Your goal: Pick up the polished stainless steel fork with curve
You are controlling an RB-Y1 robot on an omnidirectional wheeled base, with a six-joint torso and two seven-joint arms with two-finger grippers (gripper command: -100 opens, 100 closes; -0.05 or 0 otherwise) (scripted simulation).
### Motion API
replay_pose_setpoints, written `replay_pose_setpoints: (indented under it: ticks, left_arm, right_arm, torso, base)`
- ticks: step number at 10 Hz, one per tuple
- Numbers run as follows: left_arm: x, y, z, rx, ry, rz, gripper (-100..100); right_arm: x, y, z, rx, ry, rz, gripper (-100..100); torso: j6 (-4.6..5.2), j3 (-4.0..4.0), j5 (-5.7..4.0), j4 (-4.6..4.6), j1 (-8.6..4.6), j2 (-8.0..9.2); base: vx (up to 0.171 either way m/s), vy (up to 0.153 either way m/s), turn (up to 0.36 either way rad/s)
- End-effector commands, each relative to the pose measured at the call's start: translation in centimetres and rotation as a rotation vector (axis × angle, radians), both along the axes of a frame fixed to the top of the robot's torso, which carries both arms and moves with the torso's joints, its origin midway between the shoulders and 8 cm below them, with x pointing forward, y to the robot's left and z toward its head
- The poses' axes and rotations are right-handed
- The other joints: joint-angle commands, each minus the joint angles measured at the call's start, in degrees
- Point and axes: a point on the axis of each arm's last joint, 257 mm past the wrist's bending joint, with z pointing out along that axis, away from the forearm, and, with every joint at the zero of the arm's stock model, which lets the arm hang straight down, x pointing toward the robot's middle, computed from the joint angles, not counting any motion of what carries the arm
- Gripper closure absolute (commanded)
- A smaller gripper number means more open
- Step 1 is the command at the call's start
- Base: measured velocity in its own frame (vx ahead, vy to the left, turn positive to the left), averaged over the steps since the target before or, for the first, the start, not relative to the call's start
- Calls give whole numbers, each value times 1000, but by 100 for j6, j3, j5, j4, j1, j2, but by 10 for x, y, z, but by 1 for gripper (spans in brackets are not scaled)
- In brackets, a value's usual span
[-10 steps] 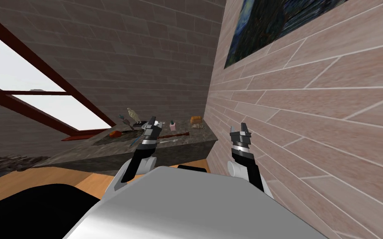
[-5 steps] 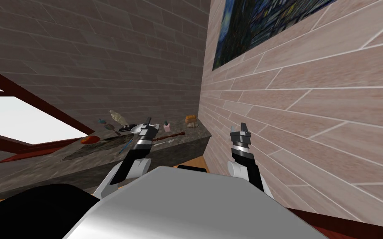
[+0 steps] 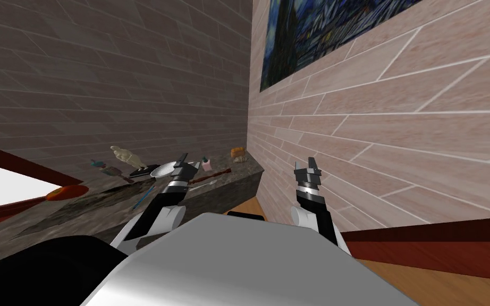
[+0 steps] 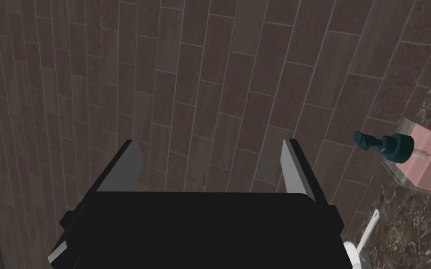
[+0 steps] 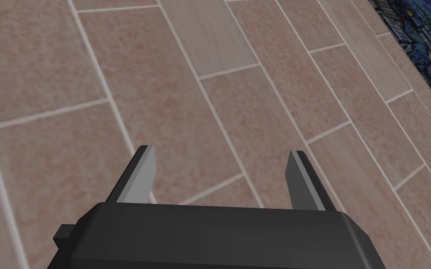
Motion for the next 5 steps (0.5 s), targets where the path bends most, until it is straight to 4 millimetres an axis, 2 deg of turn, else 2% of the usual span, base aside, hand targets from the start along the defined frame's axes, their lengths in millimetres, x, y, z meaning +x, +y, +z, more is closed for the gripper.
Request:
replay_pose_setpoints:
  ticks: [1, 3, 4, 5]
  left_arm:
    - [1, 6, -10, -33, 30, 9, -100]
    - [-9, 30, -26, -136, 85, 35, -100]
    - [-8, 31, -32, -144, 109, 42, -100]
    - [-14, 42, -40, -196, 132, 56, -100]
  right_arm:
    - [0, 0, 0, 0, 0, 0, 0]
    - [0, 0, 0, 0, 0, 0, 0]
    - [0, 0, 0, 0, 0, 0, 0]
    - [0, 0, 0, 0, 0, 0, 0]
  torso:
    - [0, 0, 0, 0, 0, 0]
    - [1, -2, 0, -1, 2, -3]
    - [0, 1, 1, 0, 3, 2]
    - [-6, 0, 2, 0, 6, -1]
  base:
    - [-21, 0, -126]
    - [-33, -5, -395]
    - [-31, 6, -127]
    - [-24, -2, -269]
